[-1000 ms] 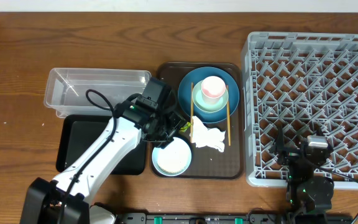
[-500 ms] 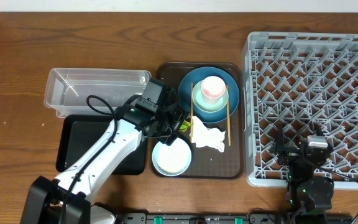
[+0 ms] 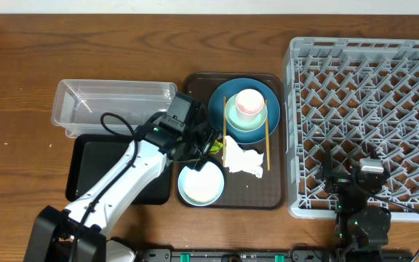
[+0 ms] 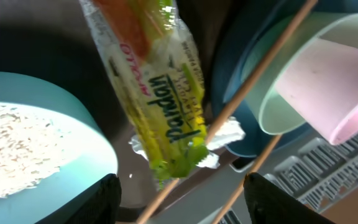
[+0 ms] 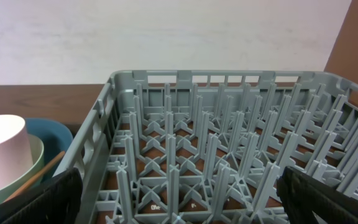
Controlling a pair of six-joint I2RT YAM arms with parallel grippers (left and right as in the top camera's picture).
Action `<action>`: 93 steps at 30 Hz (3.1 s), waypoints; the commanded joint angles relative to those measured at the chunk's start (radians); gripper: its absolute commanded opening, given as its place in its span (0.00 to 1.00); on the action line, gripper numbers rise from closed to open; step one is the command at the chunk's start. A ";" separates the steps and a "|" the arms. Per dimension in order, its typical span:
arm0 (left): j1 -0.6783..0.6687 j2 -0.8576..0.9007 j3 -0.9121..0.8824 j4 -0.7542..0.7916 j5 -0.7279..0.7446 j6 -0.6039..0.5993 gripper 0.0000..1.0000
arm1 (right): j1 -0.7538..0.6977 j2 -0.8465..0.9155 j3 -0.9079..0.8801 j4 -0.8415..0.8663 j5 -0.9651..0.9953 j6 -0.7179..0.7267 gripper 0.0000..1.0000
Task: Sort waste into correct bins and load items into the dishwasher rack
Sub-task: 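Lower the left gripper and grasp the yellow snack wrapper, then lift the wrapper and drop it into the clear plastic bin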
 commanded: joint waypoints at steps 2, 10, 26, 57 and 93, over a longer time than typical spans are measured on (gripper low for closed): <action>-0.010 0.011 -0.029 -0.001 -0.060 -0.048 0.68 | 0.011 0.000 -0.004 -0.001 -0.001 0.010 0.99; -0.010 0.011 -0.051 0.075 -0.093 -0.073 0.67 | 0.011 0.000 -0.004 -0.001 -0.001 0.010 0.99; -0.011 0.076 -0.052 0.092 -0.104 -0.087 0.56 | 0.011 0.000 -0.004 -0.001 -0.001 0.010 0.99; -0.010 0.084 -0.050 0.131 -0.020 -0.040 0.06 | 0.011 0.000 -0.004 -0.001 -0.001 0.010 0.99; 0.348 -0.222 -0.051 0.172 -0.272 0.204 0.09 | 0.011 0.000 -0.004 -0.001 -0.001 0.010 0.99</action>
